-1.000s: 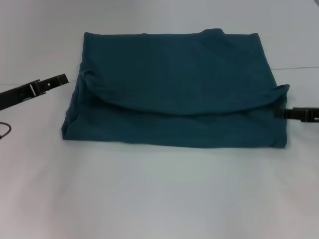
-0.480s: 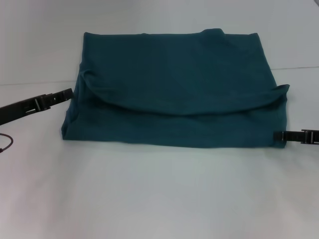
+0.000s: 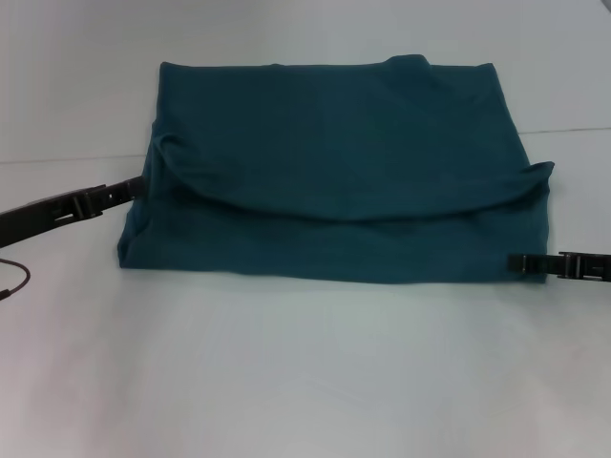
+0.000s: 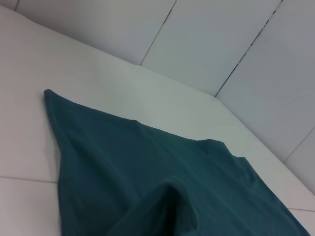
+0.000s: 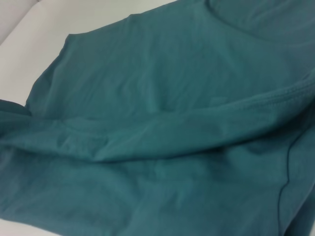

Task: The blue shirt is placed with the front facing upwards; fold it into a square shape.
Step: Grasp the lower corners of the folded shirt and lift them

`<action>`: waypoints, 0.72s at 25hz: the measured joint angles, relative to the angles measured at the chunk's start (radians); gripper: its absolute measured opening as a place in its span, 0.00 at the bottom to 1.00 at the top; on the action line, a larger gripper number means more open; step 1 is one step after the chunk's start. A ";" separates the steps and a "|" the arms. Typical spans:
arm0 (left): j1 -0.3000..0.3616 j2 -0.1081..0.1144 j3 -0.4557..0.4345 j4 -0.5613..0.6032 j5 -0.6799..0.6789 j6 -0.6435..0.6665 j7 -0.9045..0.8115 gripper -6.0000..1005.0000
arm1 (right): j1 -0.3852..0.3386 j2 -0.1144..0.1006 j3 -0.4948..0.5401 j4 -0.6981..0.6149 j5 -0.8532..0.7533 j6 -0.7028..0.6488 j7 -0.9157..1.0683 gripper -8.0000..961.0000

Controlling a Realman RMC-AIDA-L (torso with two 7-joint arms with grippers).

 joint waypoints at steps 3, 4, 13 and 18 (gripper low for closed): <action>-0.001 -0.001 0.000 0.000 0.000 -0.002 0.002 0.74 | 0.002 0.004 0.000 0.002 0.000 0.015 0.000 0.82; -0.001 -0.001 0.000 -0.001 0.000 -0.002 0.003 0.74 | 0.004 0.005 0.000 0.005 0.000 0.021 -0.001 0.82; -0.002 -0.001 0.000 -0.002 0.000 -0.005 0.010 0.74 | 0.028 0.005 -0.026 0.048 0.001 0.059 -0.007 0.82; -0.002 -0.002 0.000 -0.002 0.000 -0.005 0.010 0.74 | 0.029 0.003 -0.026 0.039 0.002 0.052 -0.002 0.59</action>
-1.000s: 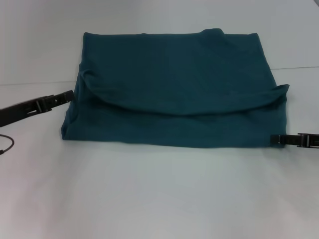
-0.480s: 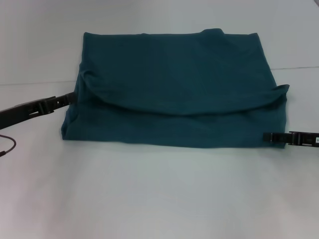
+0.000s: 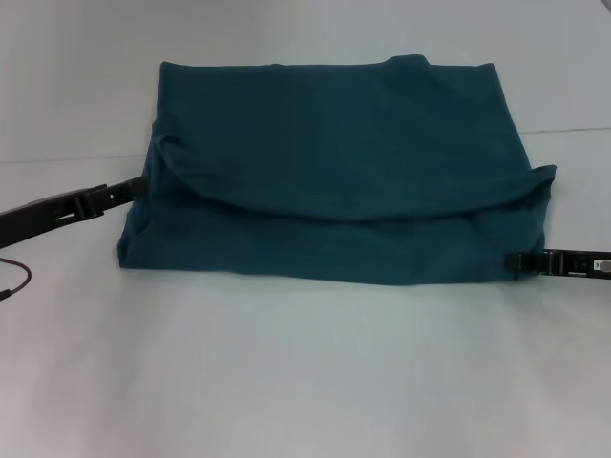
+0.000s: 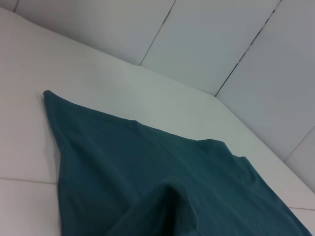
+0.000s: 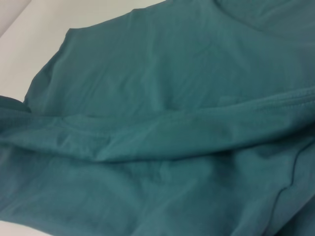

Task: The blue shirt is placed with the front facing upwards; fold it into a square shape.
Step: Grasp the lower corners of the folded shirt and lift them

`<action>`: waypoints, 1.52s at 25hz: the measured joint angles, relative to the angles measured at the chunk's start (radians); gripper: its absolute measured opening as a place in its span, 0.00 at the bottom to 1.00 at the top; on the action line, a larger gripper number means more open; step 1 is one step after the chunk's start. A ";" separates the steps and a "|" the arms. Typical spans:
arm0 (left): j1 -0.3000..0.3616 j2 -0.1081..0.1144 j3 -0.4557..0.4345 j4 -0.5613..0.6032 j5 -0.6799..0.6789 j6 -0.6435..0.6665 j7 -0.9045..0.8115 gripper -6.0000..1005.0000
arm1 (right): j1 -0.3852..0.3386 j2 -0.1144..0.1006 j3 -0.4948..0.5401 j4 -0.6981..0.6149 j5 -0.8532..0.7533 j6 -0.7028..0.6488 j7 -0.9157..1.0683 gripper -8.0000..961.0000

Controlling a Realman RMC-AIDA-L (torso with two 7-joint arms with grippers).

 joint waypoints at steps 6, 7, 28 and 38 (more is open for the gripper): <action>0.002 -0.008 0.000 -0.013 0.000 -0.015 0.012 0.74 | -0.002 -0.007 0.000 -0.001 -0.001 0.008 0.002 0.30; 0.002 -0.008 0.001 -0.018 0.000 -0.020 0.015 0.74 | -0.004 -0.008 0.000 -0.001 -0.001 0.009 0.002 0.25; -0.004 -0.036 0.200 -0.079 0.049 -0.309 0.063 0.73 | -0.009 -0.034 0.008 -0.001 0.006 -0.055 0.001 0.05; -0.021 -0.043 0.277 -0.112 0.049 -0.434 0.067 0.73 | -0.011 -0.030 0.009 0.001 0.006 -0.056 0.003 0.06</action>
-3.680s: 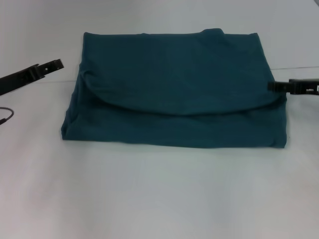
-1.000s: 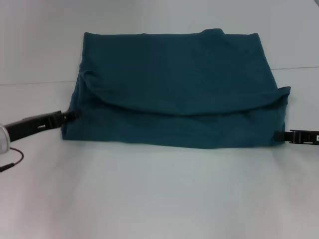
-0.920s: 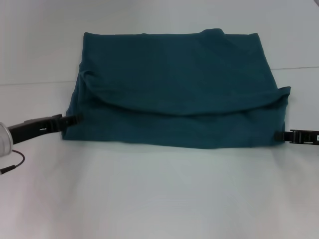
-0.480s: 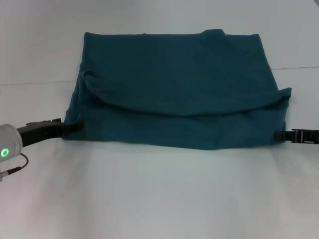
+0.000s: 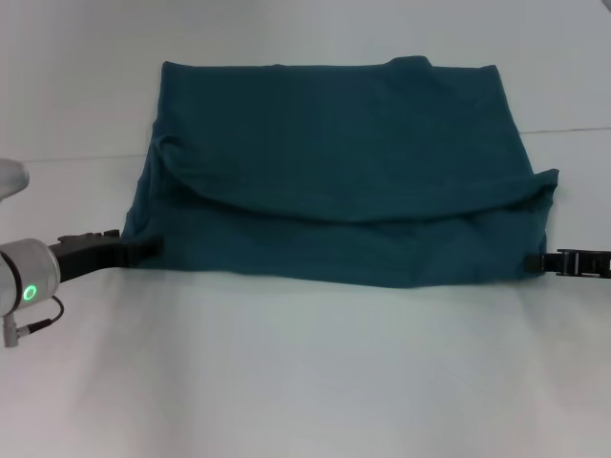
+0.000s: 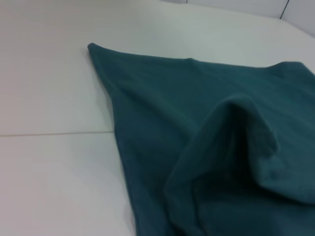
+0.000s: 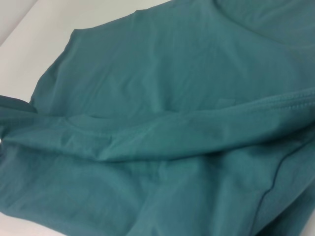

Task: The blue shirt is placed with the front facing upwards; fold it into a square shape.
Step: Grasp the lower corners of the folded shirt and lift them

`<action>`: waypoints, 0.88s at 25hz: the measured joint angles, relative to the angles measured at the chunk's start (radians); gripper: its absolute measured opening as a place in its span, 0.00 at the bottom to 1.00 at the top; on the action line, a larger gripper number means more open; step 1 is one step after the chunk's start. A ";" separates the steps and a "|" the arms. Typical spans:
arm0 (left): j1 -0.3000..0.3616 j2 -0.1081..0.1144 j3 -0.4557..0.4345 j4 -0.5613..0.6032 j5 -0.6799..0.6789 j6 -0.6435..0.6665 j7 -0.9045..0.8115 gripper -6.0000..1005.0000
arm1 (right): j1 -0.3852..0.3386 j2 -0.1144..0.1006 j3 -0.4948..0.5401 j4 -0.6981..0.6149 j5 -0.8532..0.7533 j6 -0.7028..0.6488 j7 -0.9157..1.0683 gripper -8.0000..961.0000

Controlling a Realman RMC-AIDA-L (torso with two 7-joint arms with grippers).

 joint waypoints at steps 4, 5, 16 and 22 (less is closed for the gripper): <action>0.000 -0.002 0.018 -0.007 0.000 -0.030 0.002 0.73 | -0.001 0.001 0.000 0.000 0.000 0.000 0.000 0.06; -0.001 -0.003 0.019 -0.009 0.000 -0.034 0.004 0.73 | -0.001 0.001 0.001 0.000 0.000 0.000 0.000 0.06; 0.000 -0.004 0.049 -0.019 0.000 -0.026 0.013 0.73 | -0.001 0.003 0.002 -0.002 0.000 0.000 0.002 0.07; 0.000 -0.007 0.077 -0.019 0.000 -0.023 0.008 0.73 | -0.001 0.003 0.001 -0.002 0.000 0.000 0.002 0.07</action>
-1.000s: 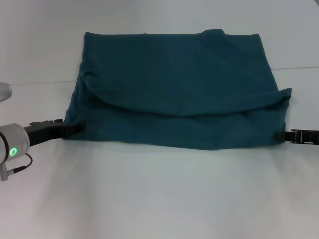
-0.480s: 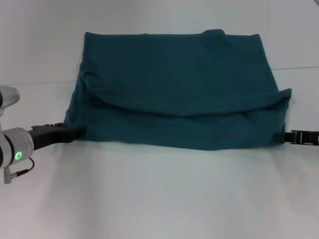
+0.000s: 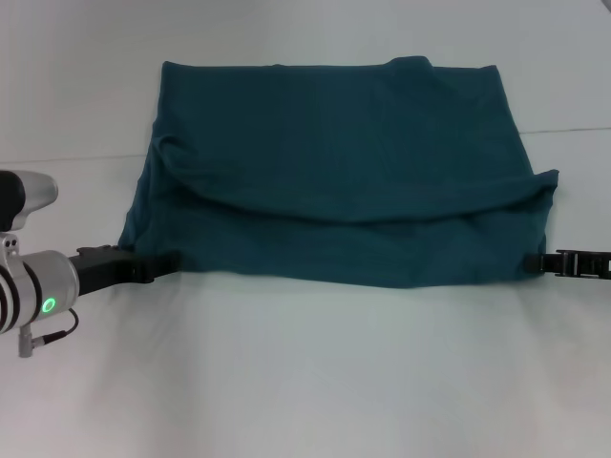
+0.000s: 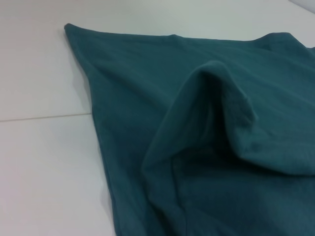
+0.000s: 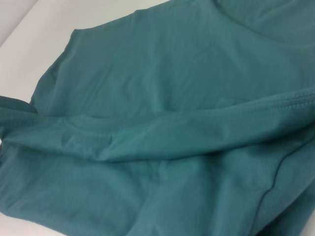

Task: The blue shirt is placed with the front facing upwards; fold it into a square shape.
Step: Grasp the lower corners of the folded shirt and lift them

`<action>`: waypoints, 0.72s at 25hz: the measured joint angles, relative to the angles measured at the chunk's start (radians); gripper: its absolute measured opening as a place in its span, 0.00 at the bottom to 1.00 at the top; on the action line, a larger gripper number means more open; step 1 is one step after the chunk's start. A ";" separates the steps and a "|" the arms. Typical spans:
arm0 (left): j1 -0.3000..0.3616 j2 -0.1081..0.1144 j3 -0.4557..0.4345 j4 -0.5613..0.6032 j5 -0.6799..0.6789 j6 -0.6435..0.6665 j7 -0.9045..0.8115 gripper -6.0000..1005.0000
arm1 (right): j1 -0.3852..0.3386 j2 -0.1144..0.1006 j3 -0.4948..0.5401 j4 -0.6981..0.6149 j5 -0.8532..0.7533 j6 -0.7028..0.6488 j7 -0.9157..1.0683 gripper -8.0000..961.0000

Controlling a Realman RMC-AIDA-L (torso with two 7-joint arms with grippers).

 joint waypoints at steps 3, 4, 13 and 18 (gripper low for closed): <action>0.000 -0.001 0.006 0.002 0.000 0.001 -0.001 0.73 | 0.000 0.000 0.000 0.000 0.000 0.001 0.000 0.07; 0.000 -0.001 0.008 0.003 0.000 0.001 -0.001 0.73 | 0.000 0.000 0.000 0.000 0.000 0.001 0.000 0.07; -0.004 -0.002 0.020 0.008 0.030 -0.017 -0.008 0.73 | 0.000 0.004 0.000 0.000 0.000 0.001 -0.001 0.07; -0.008 -0.003 0.017 0.015 0.054 -0.026 -0.042 0.58 | 0.000 0.004 0.000 0.000 0.000 0.000 -0.003 0.08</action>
